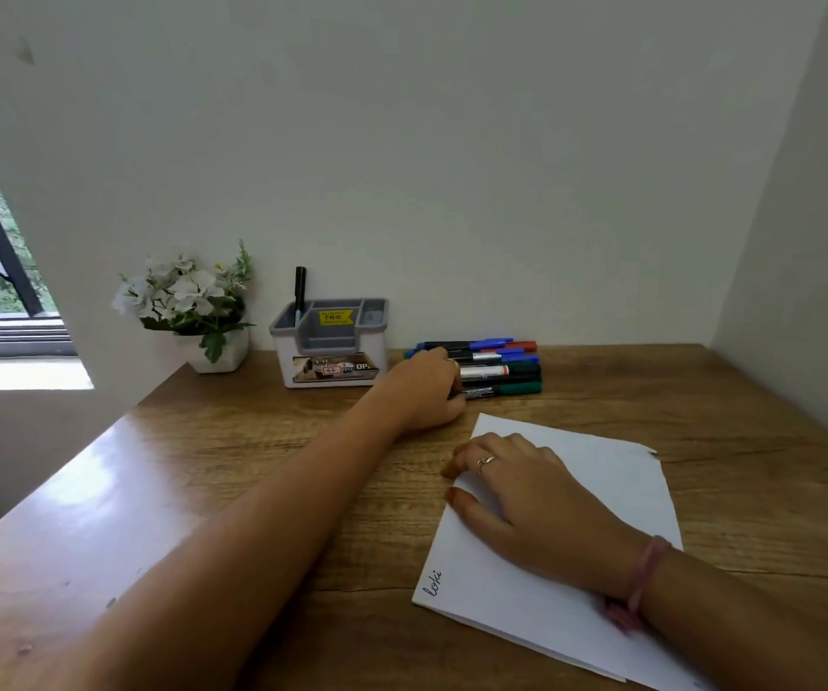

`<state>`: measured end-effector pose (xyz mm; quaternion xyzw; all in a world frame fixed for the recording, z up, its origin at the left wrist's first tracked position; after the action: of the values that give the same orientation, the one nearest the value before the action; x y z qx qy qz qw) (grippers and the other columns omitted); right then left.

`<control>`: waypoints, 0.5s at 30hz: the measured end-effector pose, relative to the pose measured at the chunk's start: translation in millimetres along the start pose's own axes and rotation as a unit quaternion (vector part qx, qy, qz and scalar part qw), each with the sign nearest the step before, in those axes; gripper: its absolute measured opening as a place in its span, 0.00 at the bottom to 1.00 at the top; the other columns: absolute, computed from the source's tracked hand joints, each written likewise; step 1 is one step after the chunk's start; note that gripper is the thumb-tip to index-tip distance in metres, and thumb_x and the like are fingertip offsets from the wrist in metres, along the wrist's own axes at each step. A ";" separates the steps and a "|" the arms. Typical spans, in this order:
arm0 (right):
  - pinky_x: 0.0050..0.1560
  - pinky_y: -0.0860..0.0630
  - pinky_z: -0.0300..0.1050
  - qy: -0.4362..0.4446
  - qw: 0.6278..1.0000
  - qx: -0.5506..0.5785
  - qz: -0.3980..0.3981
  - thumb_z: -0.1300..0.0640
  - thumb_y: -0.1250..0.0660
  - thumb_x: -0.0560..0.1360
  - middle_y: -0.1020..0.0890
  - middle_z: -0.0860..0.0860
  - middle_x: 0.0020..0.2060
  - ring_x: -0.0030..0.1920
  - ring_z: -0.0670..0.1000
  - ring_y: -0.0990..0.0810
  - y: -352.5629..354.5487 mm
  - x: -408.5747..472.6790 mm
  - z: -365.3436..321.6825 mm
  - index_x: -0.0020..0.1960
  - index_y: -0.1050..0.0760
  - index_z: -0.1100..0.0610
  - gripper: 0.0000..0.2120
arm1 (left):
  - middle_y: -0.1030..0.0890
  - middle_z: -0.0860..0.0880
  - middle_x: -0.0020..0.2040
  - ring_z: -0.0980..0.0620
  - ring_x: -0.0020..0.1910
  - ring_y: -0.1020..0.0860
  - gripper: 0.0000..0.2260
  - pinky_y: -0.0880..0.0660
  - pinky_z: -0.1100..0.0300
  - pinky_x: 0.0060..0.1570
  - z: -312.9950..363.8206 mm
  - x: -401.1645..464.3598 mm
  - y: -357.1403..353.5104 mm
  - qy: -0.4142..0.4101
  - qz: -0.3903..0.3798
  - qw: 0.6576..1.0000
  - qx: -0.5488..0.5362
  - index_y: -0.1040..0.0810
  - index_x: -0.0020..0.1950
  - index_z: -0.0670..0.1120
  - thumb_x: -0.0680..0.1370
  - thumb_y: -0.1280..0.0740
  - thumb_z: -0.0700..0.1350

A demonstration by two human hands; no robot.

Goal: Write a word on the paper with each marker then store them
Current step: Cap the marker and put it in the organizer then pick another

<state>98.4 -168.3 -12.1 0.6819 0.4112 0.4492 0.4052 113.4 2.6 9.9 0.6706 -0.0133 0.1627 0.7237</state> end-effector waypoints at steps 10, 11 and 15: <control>0.51 0.29 0.33 -0.044 0.983 0.089 0.153 0.53 0.35 0.76 0.25 0.44 0.49 0.46 0.41 0.25 33.5 6.3 10.1 0.63 0.29 0.51 0.16 | 0.26 0.51 0.46 0.55 0.45 0.26 0.10 0.27 0.67 0.46 3.3 -32.8 49.0 -0.005 0.096 0.990 -0.100 0.22 0.53 0.43 0.74 0.32 0.45; 0.44 0.30 0.30 -0.054 0.976 0.095 0.187 0.55 0.33 0.75 0.24 0.44 0.44 0.40 0.42 0.24 38.2 7.7 14.4 0.63 0.29 0.52 0.17 | 0.25 0.51 0.45 0.55 0.44 0.25 0.10 0.27 0.69 0.44 6.4 -39.6 57.1 -0.014 0.106 0.988 -0.107 0.21 0.52 0.43 0.73 0.32 0.45; 0.35 0.31 0.32 -0.074 0.959 0.123 0.243 0.58 0.30 0.73 0.24 0.48 0.30 0.33 0.43 0.27 52.3 7.4 23.8 0.62 0.27 0.52 0.18 | 0.19 0.49 0.42 0.54 0.40 0.22 0.08 0.25 0.67 0.40 29.4 -69.3 86.8 -0.079 0.147 0.979 -0.114 0.18 0.48 0.44 0.71 0.29 0.45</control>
<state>133.0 -183.2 31.8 0.8371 0.2545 0.4283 0.2258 31.7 -37.0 80.2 0.5850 -0.1869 0.2115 0.7604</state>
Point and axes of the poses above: each hand's wrist, its own x-axis towards the middle knuckle, its own y-axis out of the back of the hand, z = x × y, the point moved 3 cm from there along x, towards the middle knuckle
